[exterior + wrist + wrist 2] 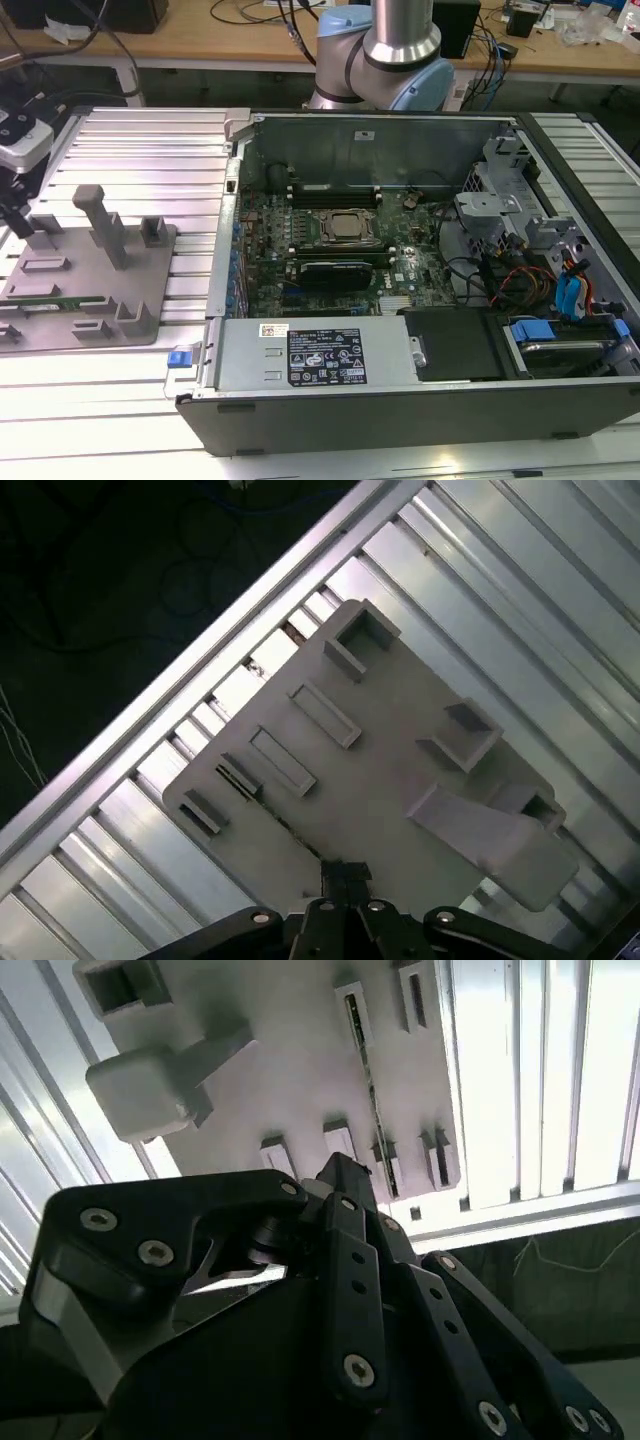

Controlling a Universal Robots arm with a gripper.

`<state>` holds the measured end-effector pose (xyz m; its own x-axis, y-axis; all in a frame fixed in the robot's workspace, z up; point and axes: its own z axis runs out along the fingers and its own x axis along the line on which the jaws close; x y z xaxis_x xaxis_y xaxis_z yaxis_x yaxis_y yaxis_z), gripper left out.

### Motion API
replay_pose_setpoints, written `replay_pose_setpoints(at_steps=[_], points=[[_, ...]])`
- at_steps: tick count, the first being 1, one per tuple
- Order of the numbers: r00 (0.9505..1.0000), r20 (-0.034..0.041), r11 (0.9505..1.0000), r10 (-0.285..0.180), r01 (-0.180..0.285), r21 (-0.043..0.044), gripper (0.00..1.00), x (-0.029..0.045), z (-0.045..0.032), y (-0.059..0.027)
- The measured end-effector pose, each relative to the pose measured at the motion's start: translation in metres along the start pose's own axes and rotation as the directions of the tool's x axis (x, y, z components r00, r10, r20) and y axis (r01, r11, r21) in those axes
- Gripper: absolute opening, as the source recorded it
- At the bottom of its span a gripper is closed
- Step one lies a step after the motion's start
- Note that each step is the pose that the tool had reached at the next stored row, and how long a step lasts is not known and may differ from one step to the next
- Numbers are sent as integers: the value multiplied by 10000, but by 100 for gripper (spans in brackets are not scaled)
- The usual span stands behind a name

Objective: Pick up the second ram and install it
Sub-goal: 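Pick up the second ram and move it above second insertion slot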

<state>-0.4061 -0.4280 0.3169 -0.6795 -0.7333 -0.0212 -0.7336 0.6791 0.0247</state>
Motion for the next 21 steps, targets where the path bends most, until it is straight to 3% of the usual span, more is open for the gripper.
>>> replay_pose_setpoints(at_steps=[2, 4, 6, 9, 10, 12, 14, 16, 17, 18, 19, 20, 21], points=[[9958, -31, 9958, -919, 919, -13, 8, 0, 9, 0], [9851, -50, 9851, -1718, 1718, -31, 8, 1, 23, 0], [9775, -58, 9775, -2108, 2108, -41, 8, 1, 32, -1], [9615, -70, 9615, -2747, 2747, -59, 8, 1, 48, -1], [9522, -75, 9522, -3055, 3054, -67, 8, 1, 56, -1], [9398, -82, 9398, -3416, 3416, -78, 8, 1, 66, -2], [9159, -92, 9160, -4012, 4011, -97, 8, 2, 83, -2], [8890, -100, 8890, -4578, 4577, -115, 8, 2, 102, -2], [8785, -102, 8786, -4775, 4774, -122, 8, 2, 110, -3], [8635, -105, 8636, -5042, 5041, -132, 8, 2, 120, -3], [8457, -110, 8458, -5335, 5333, -142, 8, 3, 131, -3], [8220, -114, 8220, -5694, 5693, -156, 8, 3, 145, -4], [7917, -127, 7917, -6108, 6106, -173, 8, 3, 160, -4]])
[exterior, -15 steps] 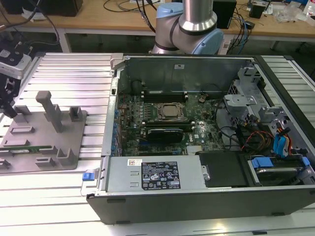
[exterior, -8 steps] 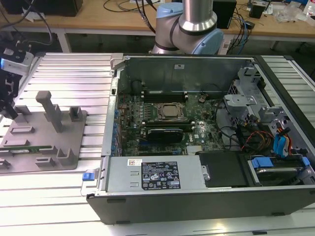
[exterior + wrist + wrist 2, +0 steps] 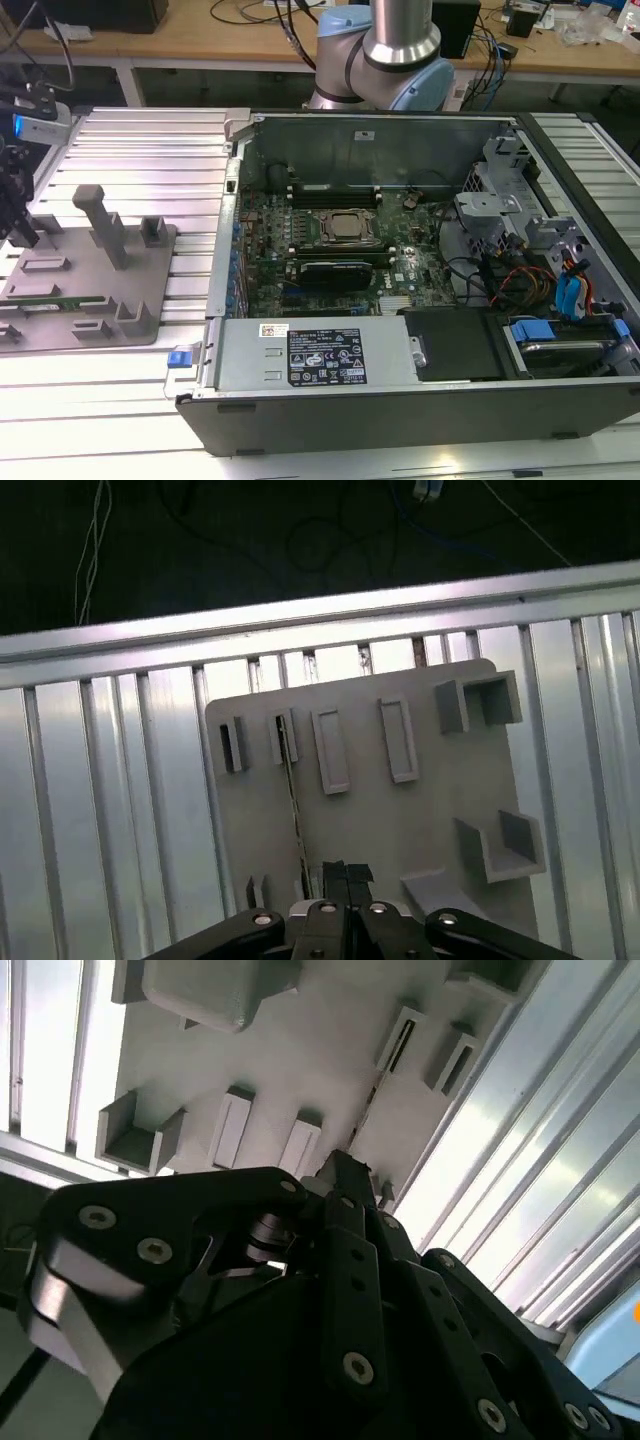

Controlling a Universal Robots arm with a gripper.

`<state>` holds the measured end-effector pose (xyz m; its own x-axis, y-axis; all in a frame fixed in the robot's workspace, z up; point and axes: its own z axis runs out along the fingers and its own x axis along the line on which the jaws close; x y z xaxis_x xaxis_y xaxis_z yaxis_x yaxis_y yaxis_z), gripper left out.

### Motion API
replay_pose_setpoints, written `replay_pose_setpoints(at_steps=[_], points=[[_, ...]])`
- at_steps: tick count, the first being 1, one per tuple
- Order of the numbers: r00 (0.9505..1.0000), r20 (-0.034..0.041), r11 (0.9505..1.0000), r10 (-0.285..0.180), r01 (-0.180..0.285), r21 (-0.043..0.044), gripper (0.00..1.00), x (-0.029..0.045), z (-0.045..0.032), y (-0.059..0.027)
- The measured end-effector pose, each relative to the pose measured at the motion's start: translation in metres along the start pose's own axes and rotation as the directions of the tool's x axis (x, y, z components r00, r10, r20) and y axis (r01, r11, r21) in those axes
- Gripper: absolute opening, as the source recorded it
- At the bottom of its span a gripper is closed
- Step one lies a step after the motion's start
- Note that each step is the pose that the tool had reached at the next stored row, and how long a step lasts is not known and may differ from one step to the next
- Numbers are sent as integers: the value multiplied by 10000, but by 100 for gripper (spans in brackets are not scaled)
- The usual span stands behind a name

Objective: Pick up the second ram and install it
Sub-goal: 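Pick up the second ram and move it above second insertion slot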

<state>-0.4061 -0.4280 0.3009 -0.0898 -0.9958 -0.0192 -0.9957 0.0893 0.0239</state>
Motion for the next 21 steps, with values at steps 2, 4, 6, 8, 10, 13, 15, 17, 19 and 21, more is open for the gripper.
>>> replay_pose_setpoints(at_steps=[2, 4, 6, 8, 10, 13, 15, 17, 19, 21], points=[[10000, -25, 10000, -85, 85, -1, 8, 1, 1, 0], [10000, -25, 10000, -83, 83, 3, 8, 2, 11, 2], [10000, -26, 10000, -84, 84, 2, 8, 14, 35, 4], [10000, -25, 10000, -85, 85, 3, 8, 21, 50, 7], [10000, -26, 10000, -85, 85, 1, 8, 36, 86, 14], [10000, -26, 10000, -85, 85, 1, 8, 50, 167, 21], [10000, -26, 10000, -85, 85, 1, 8, 52, 194, 25], [10000, -26, 10000, -85, 85, 1, 8, 56, 254, 35], [10000, -26, 10000, -85, 85, 1, 8, 58, 299, 40], [10000, -26, 10000, -84, 84, 1, 8, 59, 330, 43]])
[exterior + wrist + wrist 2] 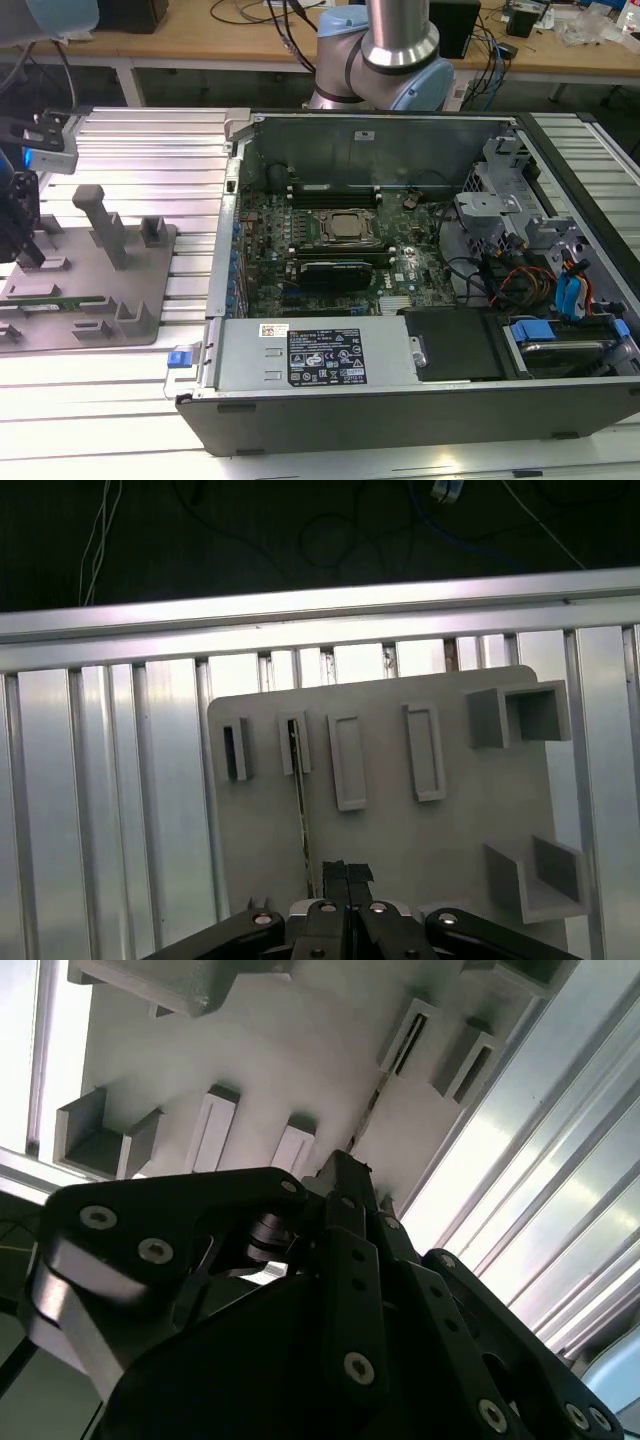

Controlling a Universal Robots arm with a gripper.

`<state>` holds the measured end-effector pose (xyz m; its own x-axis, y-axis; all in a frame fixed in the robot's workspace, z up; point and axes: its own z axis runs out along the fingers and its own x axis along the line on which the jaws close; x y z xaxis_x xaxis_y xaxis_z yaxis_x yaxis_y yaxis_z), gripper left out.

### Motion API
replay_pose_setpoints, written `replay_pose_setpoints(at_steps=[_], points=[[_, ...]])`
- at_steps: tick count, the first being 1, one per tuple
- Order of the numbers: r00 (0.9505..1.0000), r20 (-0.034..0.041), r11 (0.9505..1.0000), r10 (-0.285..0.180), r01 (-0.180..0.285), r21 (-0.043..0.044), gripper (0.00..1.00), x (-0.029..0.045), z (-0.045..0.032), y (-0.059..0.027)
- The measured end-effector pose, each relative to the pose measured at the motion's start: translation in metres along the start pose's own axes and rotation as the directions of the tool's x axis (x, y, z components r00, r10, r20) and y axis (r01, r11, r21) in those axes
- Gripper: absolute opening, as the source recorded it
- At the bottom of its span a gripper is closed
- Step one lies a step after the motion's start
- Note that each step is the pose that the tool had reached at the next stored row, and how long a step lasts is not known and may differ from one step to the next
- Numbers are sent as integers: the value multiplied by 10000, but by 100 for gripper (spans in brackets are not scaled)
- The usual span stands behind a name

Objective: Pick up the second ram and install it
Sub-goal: 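Pick up the second ram and move it above second insertion slot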

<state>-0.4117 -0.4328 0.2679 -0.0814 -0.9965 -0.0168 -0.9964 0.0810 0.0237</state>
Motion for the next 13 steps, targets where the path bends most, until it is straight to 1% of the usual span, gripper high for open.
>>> replay_pose_setpoints(at_steps=[1, 2, 5, 7, 10, 12, 13], points=[[10000, 0, 10000, 0, 0, 0, 8, 1, 18, 2], [10000, 0, 10000, -1, 1, 0, 8, 6, 78, 11], [10000, 0, 10000, -2, 2, 0, 8, 17, 171, 26], [10000, 0, 10000, -1, 1, 0, 8, 24, 204, 39], [10000, 0, 10000, -2, 2, 0, 8, 34, 232, 71], [10000, 0, 10000, -7, 7, 1, 8, 57, 255, 92], [10000, 0, 10000, -12, 12, 1, 8, 84, 274, 100]])
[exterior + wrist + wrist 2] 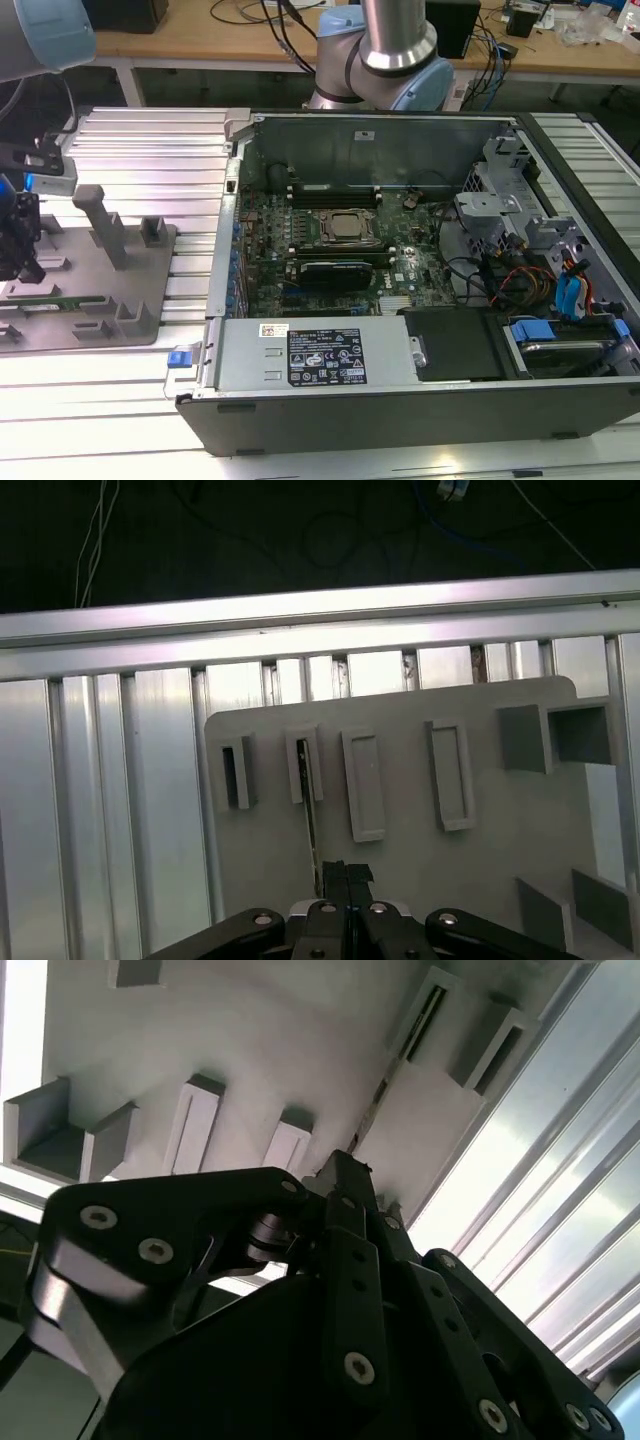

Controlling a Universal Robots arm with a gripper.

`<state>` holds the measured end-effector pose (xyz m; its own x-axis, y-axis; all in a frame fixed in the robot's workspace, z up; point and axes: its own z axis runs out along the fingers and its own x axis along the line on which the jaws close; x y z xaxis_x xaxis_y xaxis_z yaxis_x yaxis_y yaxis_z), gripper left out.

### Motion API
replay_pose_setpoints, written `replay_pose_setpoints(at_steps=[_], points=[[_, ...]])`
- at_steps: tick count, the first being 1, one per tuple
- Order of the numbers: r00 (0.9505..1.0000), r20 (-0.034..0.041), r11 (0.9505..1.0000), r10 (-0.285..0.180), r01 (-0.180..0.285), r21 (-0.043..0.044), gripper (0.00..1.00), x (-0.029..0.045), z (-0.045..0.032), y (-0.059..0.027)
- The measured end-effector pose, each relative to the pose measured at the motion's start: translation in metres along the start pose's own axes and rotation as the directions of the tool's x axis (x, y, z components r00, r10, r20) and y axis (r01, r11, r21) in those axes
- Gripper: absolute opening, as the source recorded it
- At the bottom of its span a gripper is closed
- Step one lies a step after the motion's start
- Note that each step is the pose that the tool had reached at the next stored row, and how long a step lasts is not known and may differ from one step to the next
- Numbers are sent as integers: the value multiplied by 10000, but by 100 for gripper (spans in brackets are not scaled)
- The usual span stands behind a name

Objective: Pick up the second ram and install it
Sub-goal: 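Pick up the second ram and move it above second insertion slot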

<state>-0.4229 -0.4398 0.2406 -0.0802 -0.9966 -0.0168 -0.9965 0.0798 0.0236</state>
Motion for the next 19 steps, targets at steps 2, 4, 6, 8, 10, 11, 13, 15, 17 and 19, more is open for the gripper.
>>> replay_pose_setpoints(at_steps=[2, 4, 6, 8, 10, 11, 13, 15, 17, 19], points=[[10000, 0, 10000, -13, 13, 0, 8, 52, 41, -1], [10000, -1, 10000, -27, 27, -1, 8, 68, 79, -3], [10000, -2, 10000, -35, 35, -3, 8, 69, 83, -4], [10000, 1, 10000, -35, 35, -2, 8, 69, 84, -4], [10000, 2, 10000, -35, 35, -1, 8, 68, 84, -4], [10000, 3, 10000, -35, 35, -1, 8, 68, 84, -4], [10000, 3, 10000, -36, 36, -1, 14, 68, 84, -4], [10000, 5, 10000, -35, 35, -2, 28, 68, 84, -4], [10000, 7, 10000, -35, 35, -2, 28, 68, 84, -4], [9999, 6, 9999, -113, 113, -4, 28, 69, 87, -3]])
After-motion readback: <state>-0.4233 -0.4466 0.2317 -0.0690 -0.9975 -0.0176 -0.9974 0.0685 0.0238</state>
